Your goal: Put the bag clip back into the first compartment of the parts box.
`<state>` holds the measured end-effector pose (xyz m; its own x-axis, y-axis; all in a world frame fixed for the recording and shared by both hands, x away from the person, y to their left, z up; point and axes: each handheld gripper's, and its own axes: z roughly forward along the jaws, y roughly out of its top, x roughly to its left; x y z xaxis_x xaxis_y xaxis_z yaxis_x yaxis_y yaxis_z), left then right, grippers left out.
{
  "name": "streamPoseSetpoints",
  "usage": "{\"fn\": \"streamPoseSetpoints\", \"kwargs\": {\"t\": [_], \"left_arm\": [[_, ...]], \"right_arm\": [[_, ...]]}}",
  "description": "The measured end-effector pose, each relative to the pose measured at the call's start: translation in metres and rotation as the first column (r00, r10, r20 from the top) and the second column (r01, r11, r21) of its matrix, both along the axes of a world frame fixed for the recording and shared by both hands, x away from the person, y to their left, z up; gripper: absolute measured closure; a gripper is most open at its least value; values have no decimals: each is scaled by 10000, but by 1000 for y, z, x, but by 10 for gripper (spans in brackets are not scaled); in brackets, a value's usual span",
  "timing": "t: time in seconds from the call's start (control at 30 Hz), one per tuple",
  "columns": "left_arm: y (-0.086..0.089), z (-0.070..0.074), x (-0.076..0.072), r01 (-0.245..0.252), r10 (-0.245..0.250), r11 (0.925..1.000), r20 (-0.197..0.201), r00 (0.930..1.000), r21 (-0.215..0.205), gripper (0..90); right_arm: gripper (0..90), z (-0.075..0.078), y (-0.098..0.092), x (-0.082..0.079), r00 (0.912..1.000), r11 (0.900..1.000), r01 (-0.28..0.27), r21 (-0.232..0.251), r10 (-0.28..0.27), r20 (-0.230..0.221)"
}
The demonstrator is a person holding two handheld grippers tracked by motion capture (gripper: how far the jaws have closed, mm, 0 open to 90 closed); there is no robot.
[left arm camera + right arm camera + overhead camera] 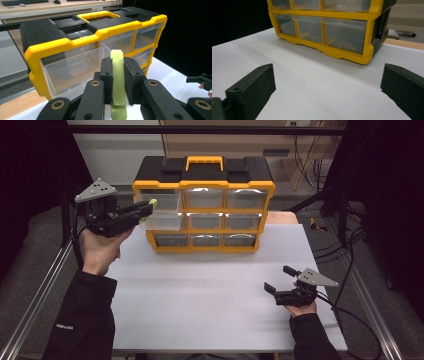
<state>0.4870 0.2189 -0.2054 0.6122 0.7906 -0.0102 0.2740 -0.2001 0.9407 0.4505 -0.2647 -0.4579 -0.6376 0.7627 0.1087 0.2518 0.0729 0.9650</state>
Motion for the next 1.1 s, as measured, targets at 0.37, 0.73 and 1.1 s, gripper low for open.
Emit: {"fn": "streamPoseSetpoints", "kwargs": {"t": [0.37, 0.73, 1.1], "left_arm": [[1, 5, 17, -179, 180, 9998, -95, 9998, 102, 775], [4, 5, 34, -563, 570, 9978, -189, 9982, 361, 775], [7, 4, 50, -786, 801, 9963, -428, 9959, 343, 775]], "right_arm": [[2, 0, 0, 0, 10000, 10000, -9, -15, 9, 18], [2, 0, 0, 0, 10000, 10000, 16, -7, -16, 24], [2, 0, -1, 0, 10000, 10000, 0, -13, 1, 21]]}}
